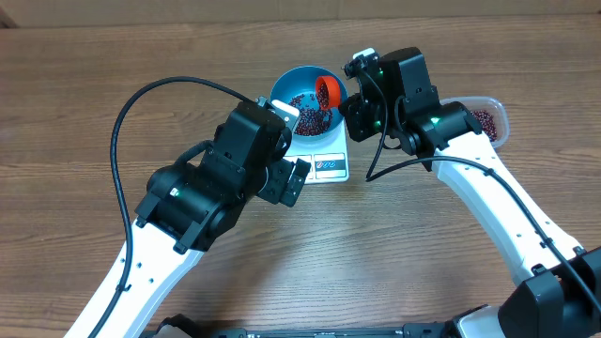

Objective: Scoop item into bowl and weigh 150g on scale
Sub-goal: 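Hold the scoop inverted over the bowl, shaking out remaining beans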

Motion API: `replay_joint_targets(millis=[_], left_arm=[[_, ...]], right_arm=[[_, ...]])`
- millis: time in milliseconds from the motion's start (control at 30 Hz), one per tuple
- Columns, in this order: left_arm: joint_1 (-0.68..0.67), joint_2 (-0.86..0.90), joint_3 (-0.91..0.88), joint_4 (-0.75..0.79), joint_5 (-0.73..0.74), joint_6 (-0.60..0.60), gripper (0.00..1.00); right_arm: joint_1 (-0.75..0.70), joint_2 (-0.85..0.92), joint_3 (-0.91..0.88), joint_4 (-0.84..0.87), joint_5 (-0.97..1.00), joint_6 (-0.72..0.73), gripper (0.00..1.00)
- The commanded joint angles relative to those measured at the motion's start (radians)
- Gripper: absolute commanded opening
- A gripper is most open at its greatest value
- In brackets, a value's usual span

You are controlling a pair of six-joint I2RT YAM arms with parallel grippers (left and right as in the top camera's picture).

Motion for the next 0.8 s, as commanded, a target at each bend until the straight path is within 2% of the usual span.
replay_joint_targets(millis=[0,300,767], left_arm=[[0.007,0.004,0.004,0.003,0.008,0.015,1.0],[0.007,0.004,0.004,0.003,0.008,0.015,1.0],[0.007,0.004,0.004,0.003,0.008,0.015,1.0]], right_arm=[[0.019,-0.027,0.033,0.008,0.01,-0.005,0.04],[0.057,-0.027,0.033,0.021,0.089,-0.005,0.04],[0.057,-0.027,0.033,0.019,0.089,-0.005,0.04]])
